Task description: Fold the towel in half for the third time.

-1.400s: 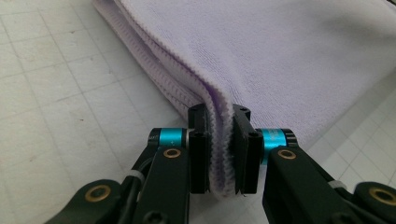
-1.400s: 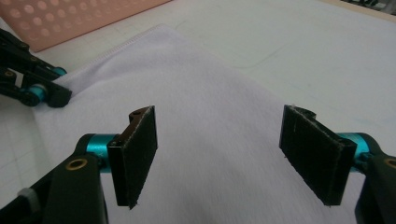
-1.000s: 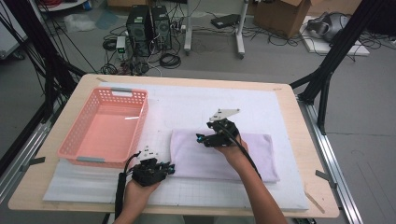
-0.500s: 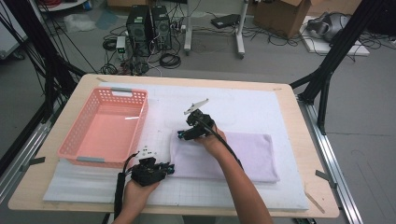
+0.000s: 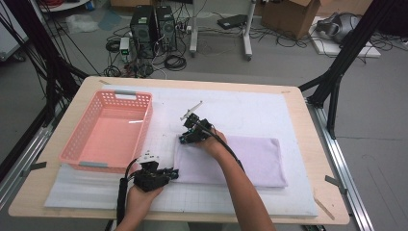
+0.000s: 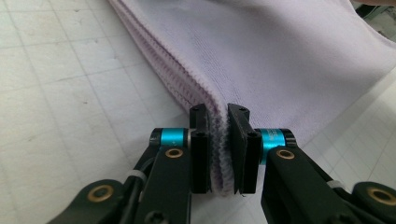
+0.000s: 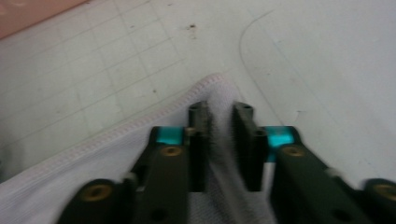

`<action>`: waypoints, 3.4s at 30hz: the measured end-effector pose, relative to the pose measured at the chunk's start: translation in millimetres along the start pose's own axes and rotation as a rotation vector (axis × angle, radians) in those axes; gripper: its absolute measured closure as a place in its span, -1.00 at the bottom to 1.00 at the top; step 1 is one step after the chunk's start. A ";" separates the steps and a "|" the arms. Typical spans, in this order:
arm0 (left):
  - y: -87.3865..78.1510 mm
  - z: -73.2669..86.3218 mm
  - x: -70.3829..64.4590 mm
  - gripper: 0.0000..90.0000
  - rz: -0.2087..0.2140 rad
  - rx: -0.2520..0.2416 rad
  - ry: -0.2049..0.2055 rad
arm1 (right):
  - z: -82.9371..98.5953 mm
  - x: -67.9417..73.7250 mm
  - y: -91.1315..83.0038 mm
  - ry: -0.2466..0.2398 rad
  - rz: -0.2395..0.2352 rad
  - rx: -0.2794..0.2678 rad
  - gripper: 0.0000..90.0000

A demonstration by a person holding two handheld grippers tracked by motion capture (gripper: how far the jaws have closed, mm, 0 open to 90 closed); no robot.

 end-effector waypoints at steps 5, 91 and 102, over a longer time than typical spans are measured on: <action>-9.8 -1.7 -0.5 0.83 0.002 -0.010 0.003 | -5.5 8.0 -2.4 -0.029 0.001 -0.023 0.81; 22.1 -51.6 -57.1 -0.15 0.080 -0.197 0.220 | 185.7 -41.1 -224.8 0.210 0.430 -0.370 0.35; 8.1 -39.4 -28.7 -0.16 0.048 -0.208 0.219 | 230.4 24.5 -227.0 0.228 0.447 -0.383 0.26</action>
Point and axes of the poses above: each handheld gripper's, and its own axes: y roughly forward along the jaws, z roughly out of its underside, x roughly to its left, the point moved 6 cm from there along y, roughly forward along the jaws, and after that the axes turned 14 degrees about -z, right-handed, at the moved point
